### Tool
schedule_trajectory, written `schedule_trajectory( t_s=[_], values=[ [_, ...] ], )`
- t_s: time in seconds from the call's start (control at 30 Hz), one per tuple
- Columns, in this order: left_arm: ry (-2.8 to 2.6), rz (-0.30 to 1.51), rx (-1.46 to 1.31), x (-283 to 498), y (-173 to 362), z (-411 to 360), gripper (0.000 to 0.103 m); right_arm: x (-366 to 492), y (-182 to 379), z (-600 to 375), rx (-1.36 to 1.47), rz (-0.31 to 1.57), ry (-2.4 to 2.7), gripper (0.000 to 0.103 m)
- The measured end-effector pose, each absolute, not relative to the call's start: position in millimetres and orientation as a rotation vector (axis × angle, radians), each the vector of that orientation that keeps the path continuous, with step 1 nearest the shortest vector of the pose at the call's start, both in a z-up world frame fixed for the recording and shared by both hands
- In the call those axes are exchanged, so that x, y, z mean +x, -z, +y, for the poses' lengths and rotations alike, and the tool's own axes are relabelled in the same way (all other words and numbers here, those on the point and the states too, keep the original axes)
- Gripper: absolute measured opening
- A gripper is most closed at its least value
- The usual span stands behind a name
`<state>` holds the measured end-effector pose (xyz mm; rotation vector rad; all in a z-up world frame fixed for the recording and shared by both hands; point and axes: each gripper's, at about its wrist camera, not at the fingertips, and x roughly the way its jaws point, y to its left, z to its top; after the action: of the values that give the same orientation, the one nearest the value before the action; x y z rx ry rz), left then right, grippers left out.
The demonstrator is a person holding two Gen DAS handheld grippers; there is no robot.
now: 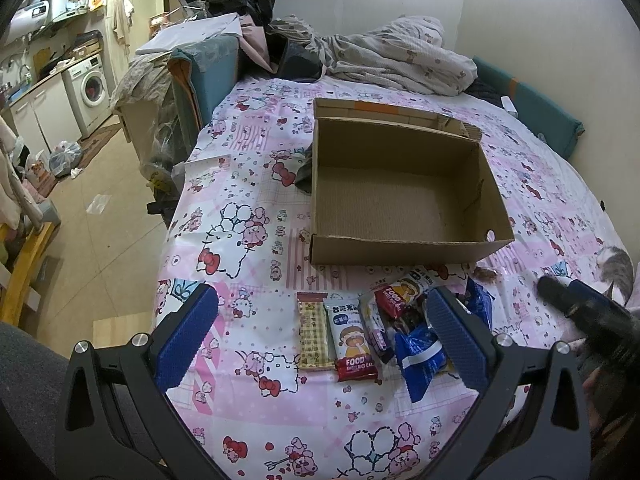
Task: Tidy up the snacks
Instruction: 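Grasp the blue chip bag with the right gripper and lift it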
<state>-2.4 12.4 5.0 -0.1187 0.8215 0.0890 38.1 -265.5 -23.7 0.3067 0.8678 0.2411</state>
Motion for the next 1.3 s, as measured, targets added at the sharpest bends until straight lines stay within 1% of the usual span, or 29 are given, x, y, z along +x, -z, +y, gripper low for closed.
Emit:
schedule_trajectory(
  t_s=[0.13,0.2,0.23,0.27,0.37,0.43,0.5,0.57,0.7,0.73,0.83,0.87,0.97,1.1,1.2,1.27,1.3],
  values=[
    [-0.105,0.841,-0.138,-1.7,-0.1,16.6,0.103,64.5,30.6,-293.9,0.484,0.956,-0.238,0.103],
    [-0.108,0.847,-0.146,-0.6,0.4,17.5,0.103,86.0,50.1,-301.7,0.53,1.077,-0.212,0.103],
    [-0.108,0.848,-0.15,-0.3,0.3,17.6,0.103,92.6,59.5,-302.7,0.545,1.133,-0.205,0.101],
    [-0.108,0.847,-0.156,-0.5,0.0,18.6,0.103,101.7,76.3,-303.5,0.585,1.212,-0.2,0.096],
    [-0.109,0.848,-0.163,2.2,-2.0,18.3,0.103,111.4,108.6,-300.8,0.606,1.315,-0.157,0.084],
    [-0.11,0.853,-0.173,3.1,-1.5,20.1,0.103,116.7,126.1,-294.8,0.581,1.364,-0.132,0.079],
    [-0.114,0.861,-0.176,4.0,-1.5,20.6,0.103,118.6,144.2,-288.0,0.588,1.411,-0.128,0.078],
    [-0.118,0.866,-0.18,4.6,-0.9,22.6,0.103,119.6,155.9,-283.0,0.579,1.443,-0.125,0.073],
    [-0.141,0.887,-0.211,8.1,1.9,31.6,0.103,119.6,165.0,-277.5,0.561,1.465,-0.102,0.072],
    [-0.144,0.892,-0.217,8.6,3.0,32.4,0.103,119.4,166.3,-276.4,0.551,1.468,-0.101,0.069],
    [-0.151,0.907,-0.23,9.9,6.2,35.3,0.103,116.0,171.8,-274.1,0.529,1.477,-0.112,0.047],
    [-0.153,0.908,-0.231,10.0,6.3,35.6,0.103,114.8,171.2,-275.5,0.525,1.47,-0.108,0.041],
    [-0.16,0.906,-0.224,9.3,5.9,35.7,0.103,109.9,161.8,-282.7,0.521,1.437,-0.11,0.033],
    [-0.172,0.929,-0.226,10.9,9.4,40.5,0.103,103.8,127.6,-291.6,0.539,1.361,-0.166,0.032],
    [-0.195,0.983,-0.253,18.0,18.4,50.1,0.103,100.8,98.6,-293.5,0.541,1.287,-0.258,0.032],
    [-0.192,1.032,-0.298,25.3,27.3,58.5,0.1,101.5,84.3,-293.9,0.532,1.255,-0.301,0.032],
    [-0.194,1.056,-0.313,28.9,31.3,61.6,0.097,100.7,79.9,-293.9,0.523,1.238,-0.32,0.032]
  ],
)
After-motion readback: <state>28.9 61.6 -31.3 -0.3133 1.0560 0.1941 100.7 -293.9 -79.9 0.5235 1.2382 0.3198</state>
